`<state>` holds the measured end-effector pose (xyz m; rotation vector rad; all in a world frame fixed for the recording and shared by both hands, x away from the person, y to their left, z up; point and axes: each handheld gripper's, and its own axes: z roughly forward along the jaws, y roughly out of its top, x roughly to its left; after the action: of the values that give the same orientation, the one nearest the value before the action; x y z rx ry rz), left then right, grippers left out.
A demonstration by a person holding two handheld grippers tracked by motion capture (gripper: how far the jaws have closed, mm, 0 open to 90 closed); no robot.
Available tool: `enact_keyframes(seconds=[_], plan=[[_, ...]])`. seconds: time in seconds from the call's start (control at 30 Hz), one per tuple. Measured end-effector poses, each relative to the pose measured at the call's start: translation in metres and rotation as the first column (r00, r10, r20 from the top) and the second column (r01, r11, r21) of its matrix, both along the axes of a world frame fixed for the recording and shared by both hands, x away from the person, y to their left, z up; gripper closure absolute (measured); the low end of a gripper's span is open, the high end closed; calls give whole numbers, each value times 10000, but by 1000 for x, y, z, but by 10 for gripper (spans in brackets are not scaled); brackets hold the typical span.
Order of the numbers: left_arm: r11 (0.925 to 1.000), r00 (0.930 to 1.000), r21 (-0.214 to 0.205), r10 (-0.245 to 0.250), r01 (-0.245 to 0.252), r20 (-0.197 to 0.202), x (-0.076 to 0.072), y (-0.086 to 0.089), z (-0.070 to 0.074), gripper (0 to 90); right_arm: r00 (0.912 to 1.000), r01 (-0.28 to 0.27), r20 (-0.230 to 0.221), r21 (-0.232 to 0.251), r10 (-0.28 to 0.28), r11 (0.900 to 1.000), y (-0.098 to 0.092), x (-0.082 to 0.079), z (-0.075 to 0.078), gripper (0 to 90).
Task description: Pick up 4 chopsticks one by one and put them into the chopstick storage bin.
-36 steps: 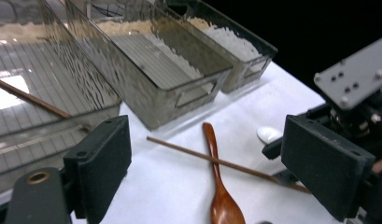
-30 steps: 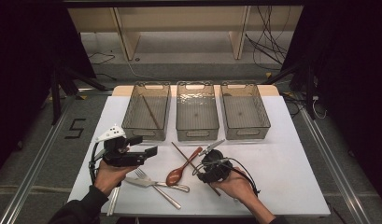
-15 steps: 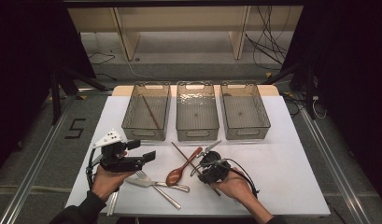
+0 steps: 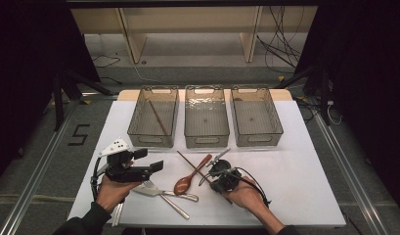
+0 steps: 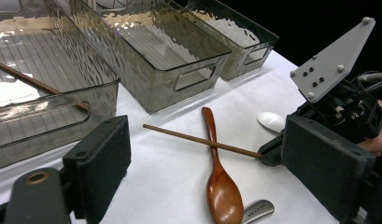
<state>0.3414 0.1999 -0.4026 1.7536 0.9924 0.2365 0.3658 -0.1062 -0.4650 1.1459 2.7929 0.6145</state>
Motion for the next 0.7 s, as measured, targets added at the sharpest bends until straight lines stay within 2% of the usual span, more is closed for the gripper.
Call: enact_keyframes(seconds=[0.27, 0.43, 0.57, 0.7], plan=[[10000, 9998, 22, -74, 74, -166, 1, -2, -3, 155, 9994, -104, 344, 189, 97, 9998, 0, -3, 8, 855], [9996, 9990, -261, -84, 73, -439, 3, -7, -5, 157, 9955, 10, 945, 811, -87, 9967, -3, -3, 20, 854], [9991, 9983, -346, -264, 246, -524, 5, -14, -4, 157, 9895, -102, 1442, 1410, -103, 9900, -6, -5, 30, 854], [9991, 9988, 77, -406, 409, -264, 3, -21, -3, 159, 9824, -146, 1854, 1883, -209, 9820, -5, -9, 36, 853]])
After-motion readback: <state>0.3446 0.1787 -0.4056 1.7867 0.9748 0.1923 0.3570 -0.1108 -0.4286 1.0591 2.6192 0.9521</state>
